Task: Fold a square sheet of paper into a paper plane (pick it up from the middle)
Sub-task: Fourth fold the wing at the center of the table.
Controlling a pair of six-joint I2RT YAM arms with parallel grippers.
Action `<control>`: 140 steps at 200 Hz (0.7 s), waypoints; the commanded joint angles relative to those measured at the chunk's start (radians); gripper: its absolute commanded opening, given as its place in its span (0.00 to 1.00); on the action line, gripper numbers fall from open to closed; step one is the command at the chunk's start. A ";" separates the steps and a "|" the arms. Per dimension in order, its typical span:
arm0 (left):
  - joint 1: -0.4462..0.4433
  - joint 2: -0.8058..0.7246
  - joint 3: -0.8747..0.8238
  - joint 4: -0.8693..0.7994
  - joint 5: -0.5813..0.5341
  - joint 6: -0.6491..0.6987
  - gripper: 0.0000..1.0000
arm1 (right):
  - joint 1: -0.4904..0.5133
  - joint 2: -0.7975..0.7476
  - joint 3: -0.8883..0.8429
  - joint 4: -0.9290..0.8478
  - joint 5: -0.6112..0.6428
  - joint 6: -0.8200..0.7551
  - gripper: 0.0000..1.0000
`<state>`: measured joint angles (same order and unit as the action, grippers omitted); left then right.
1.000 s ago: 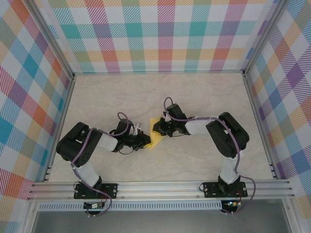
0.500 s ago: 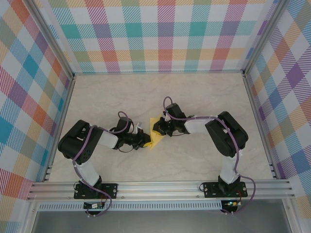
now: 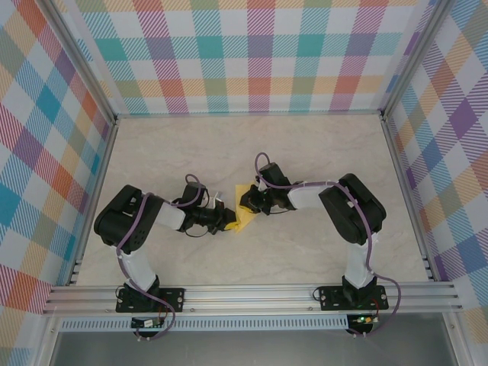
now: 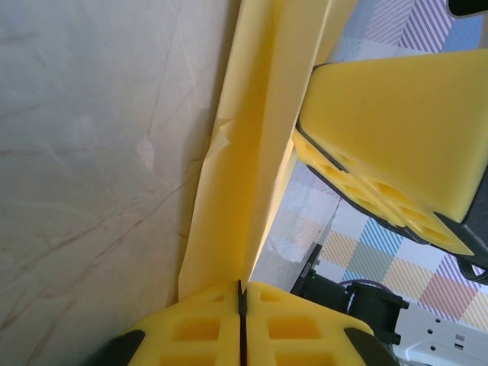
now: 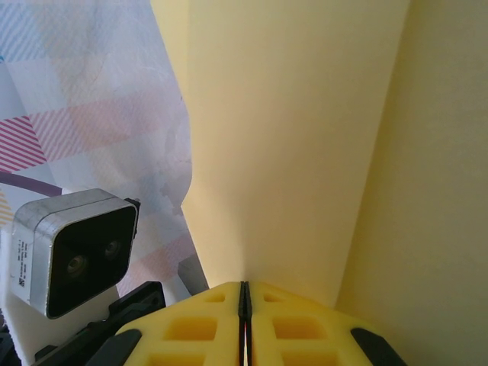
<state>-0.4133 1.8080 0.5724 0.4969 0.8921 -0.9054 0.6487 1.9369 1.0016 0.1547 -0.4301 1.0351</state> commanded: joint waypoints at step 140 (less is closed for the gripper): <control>0.003 -0.026 0.010 -0.297 -0.239 0.105 0.22 | -0.006 0.076 0.022 -0.062 0.015 -0.015 0.10</control>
<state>-0.4221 1.7683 0.5953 0.3943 0.8497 -0.8406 0.6479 1.9697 1.0191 0.1413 -0.4305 1.0317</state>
